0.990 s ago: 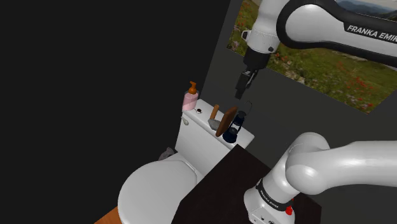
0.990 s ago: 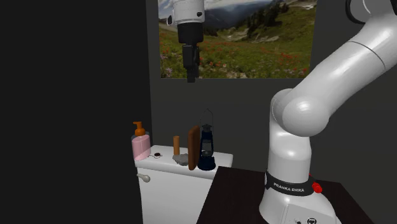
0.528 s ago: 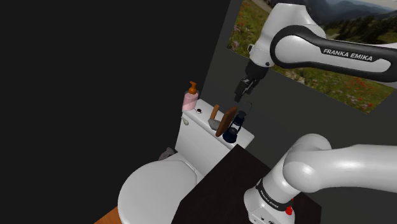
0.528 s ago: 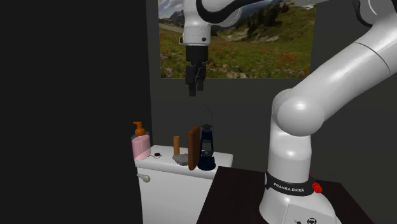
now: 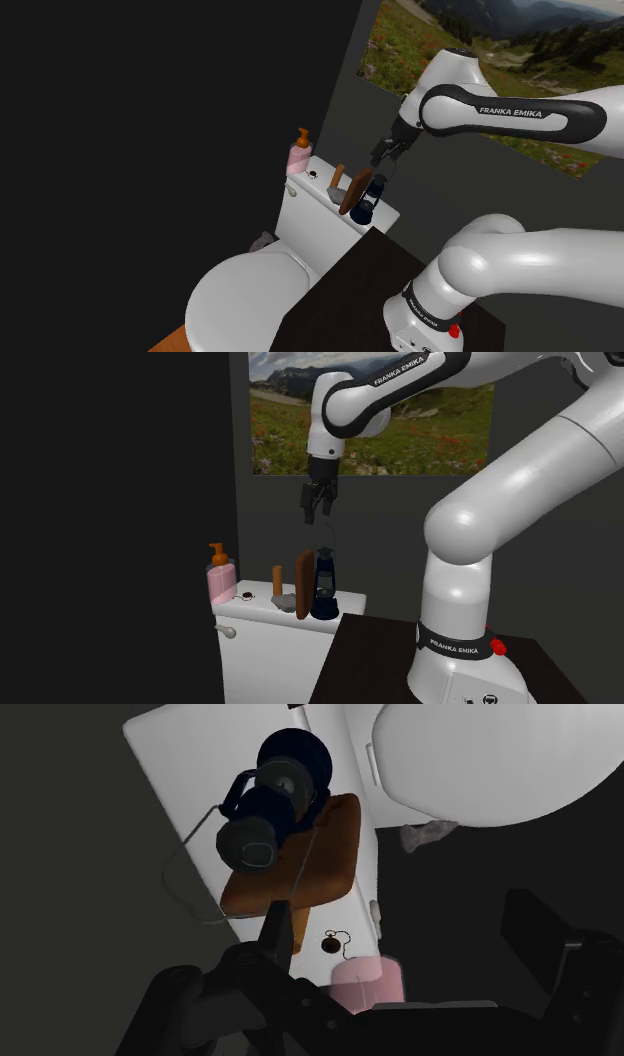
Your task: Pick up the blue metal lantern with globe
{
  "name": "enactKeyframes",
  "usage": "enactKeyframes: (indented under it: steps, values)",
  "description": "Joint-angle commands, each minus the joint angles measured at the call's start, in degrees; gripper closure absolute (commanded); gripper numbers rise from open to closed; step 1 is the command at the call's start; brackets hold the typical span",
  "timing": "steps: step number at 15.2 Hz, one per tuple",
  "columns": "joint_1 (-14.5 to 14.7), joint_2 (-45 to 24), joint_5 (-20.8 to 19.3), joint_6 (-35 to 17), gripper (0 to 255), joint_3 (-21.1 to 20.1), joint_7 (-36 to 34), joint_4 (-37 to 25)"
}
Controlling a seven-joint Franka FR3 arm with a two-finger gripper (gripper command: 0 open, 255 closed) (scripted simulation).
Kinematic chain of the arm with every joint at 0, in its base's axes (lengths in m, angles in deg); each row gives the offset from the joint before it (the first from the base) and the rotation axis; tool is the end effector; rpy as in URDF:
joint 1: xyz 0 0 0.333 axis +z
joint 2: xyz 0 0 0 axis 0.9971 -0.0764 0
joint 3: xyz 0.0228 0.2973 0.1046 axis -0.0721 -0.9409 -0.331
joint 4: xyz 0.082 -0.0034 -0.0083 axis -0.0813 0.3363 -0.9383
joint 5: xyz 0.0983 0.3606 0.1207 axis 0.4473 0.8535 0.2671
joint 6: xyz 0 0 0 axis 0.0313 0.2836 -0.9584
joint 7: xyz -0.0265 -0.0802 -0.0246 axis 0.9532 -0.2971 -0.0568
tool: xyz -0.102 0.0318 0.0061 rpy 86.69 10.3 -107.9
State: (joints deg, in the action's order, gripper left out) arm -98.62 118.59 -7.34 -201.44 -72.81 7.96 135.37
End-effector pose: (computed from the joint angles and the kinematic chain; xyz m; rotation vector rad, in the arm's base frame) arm 0.2871 -0.1394 0.4586 2.9922 -0.3382 0.2420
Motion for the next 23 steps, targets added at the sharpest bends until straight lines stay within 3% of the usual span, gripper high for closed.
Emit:
enactKeyframes:
  steps: [1,8,16,18,19,23]
  values:
    - [-2.28,-1.29,-1.36,-4.93,0,2.57,-0.06,1.7]
    - [-8.55,-10.47,-4.49,-23.57,0,11.59,-0.4,5.56]
    - [-8.93,-17.03,-5.72,-33.29,0,13.73,-0.53,8.48]
    - [-8.94,-17.03,-5.72,-33.29,0,13.73,-0.53,8.48]
    - [-8.95,-16.92,-5.73,-33.21,255,13.66,-0.59,8.52]
    - [-8.96,-16.97,-5.73,-33.25,255,13.71,-0.53,8.5]
